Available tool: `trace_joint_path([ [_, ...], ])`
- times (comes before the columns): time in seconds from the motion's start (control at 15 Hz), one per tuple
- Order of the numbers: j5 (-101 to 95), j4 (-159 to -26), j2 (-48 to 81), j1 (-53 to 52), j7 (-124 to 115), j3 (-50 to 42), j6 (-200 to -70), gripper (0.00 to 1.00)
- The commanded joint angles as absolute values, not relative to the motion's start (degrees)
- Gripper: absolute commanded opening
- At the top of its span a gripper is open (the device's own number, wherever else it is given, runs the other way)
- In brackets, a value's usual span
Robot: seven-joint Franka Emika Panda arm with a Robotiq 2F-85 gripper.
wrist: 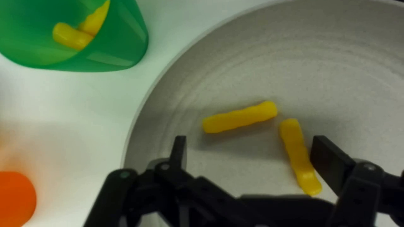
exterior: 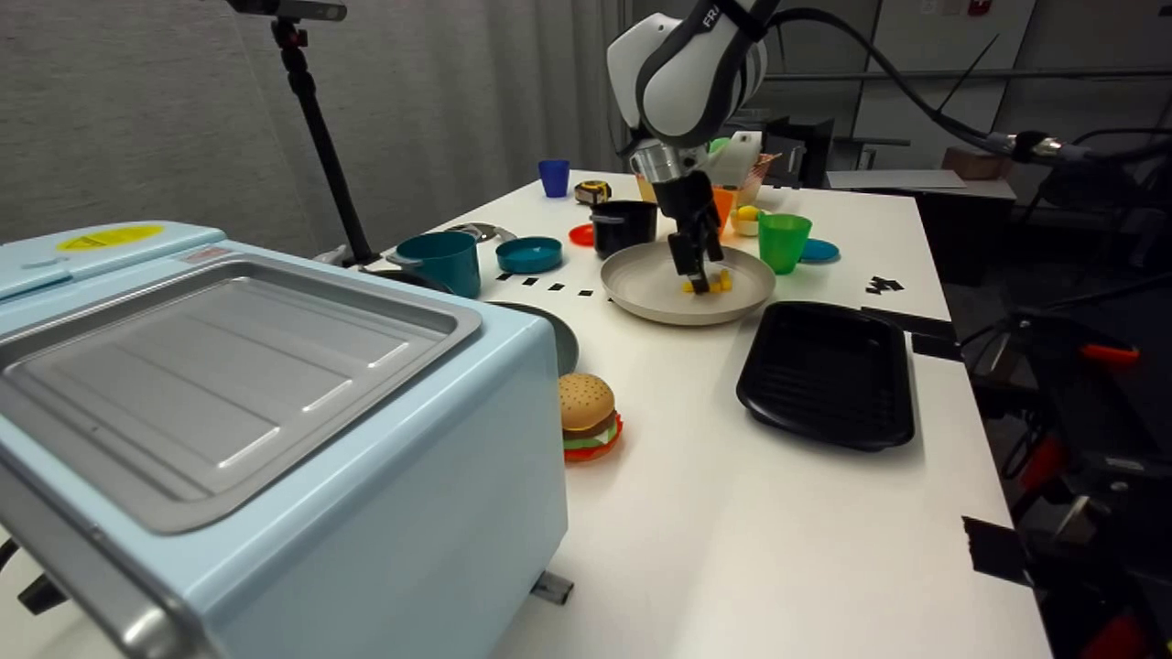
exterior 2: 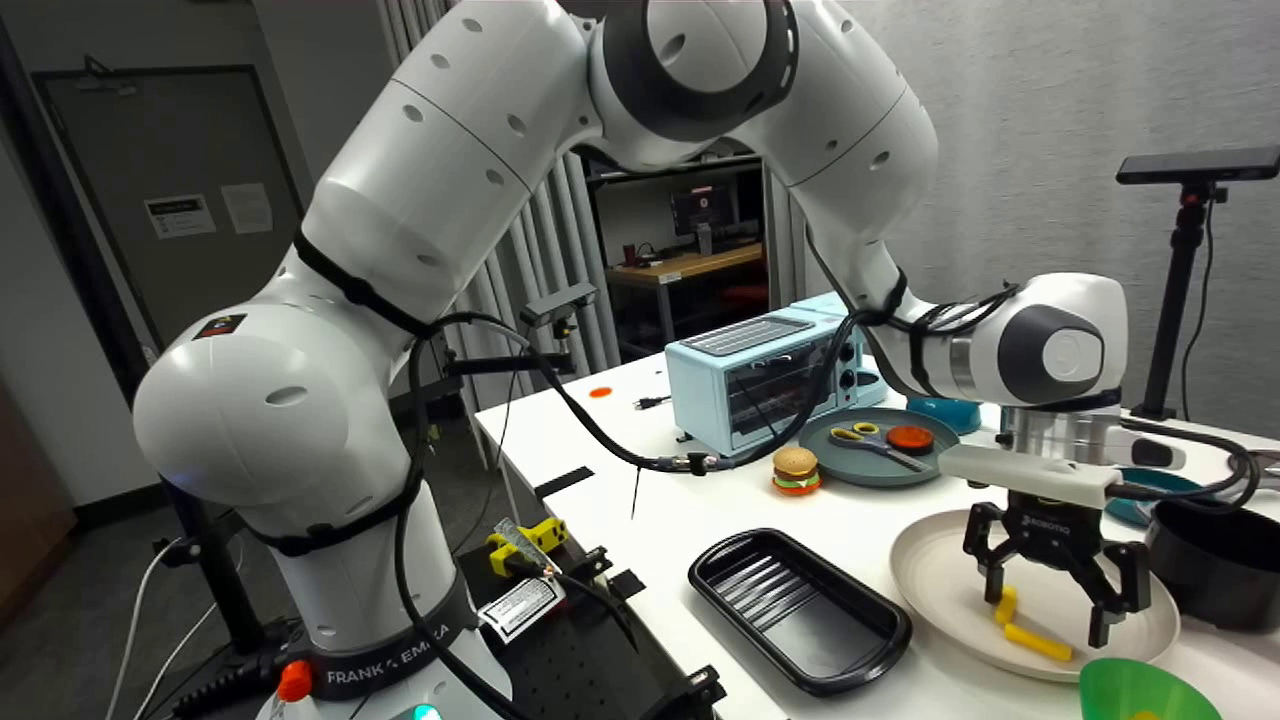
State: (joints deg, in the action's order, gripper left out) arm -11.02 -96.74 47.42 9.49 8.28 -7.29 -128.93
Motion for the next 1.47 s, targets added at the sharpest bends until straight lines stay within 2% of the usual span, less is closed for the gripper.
trace_joint_path([
  [0.0, -9.57, -94.25, 48.42, 10.20, 8.09, -6.86, -128.80, 1.00],
  [1.4, -7.01, -97.27, 46.75, 12.38, 3.78, -8.00, -129.44, 1.00],
])
